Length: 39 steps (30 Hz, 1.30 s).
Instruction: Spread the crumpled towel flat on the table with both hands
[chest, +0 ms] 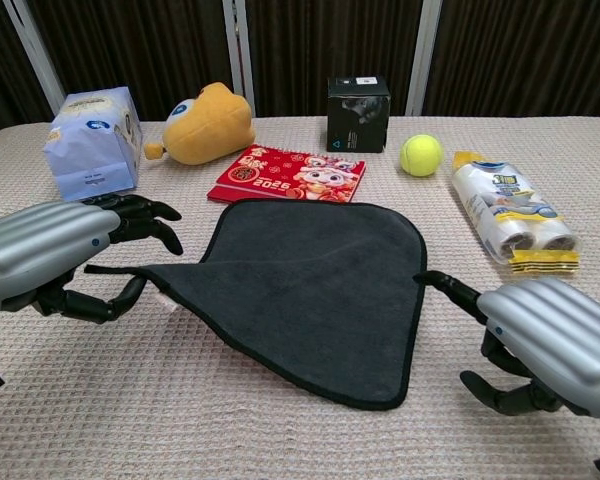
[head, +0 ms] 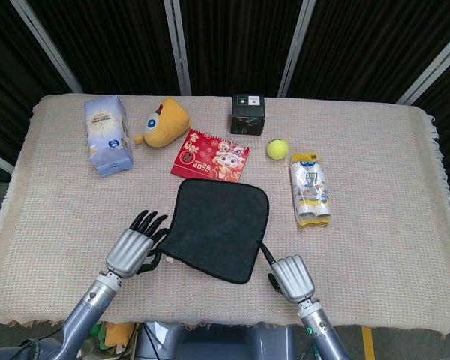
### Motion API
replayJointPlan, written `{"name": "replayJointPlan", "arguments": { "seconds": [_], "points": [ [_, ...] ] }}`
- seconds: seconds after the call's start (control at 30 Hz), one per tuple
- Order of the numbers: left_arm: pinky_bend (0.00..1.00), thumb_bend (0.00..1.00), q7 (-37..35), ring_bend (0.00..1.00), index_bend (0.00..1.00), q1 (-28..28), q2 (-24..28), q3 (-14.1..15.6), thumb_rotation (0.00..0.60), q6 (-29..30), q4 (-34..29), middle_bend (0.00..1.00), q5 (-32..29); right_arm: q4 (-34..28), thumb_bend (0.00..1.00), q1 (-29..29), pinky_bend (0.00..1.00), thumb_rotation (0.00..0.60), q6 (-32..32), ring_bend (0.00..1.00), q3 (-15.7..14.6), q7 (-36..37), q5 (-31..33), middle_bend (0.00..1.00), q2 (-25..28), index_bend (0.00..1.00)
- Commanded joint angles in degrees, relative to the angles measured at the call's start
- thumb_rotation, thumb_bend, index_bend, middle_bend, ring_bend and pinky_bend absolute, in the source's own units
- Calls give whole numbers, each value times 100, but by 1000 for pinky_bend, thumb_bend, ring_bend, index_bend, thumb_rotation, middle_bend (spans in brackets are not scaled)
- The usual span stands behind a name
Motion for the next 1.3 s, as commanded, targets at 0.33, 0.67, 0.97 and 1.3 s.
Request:
{"name": "replayJointPlan", "arguments": {
  "seconds": [0.33, 0.67, 0.97, 1.3],
  "points": [
    [0, 0, -31, 0, 137, 64, 344, 125, 600, -129, -307, 30, 68, -154, 402, -136, 1000, 600, 124, 1000, -58, 44, -170, 994, 142, 56],
    [0, 0, -273, 0, 88, 465, 871, 224, 600, 336, -831, 25, 71, -300, 345, -229, 1000, 600, 268, 1000, -169, 116, -481, 991, 291, 196],
    [0, 0, -749, 0, 76, 892, 1455, 182, 600, 909, -1172, 25, 53, -45, 344, -264, 1000, 600, 234, 1000, -230, 216, -660, 991, 87, 325],
    [0, 0, -1290, 0, 75, 1175, 1669, -29, 600, 1416, -1180, 25, 275, 419, 344, -309, 1000, 600, 158, 1000, -270, 263, -817, 991, -473, 404]
  ]
}}
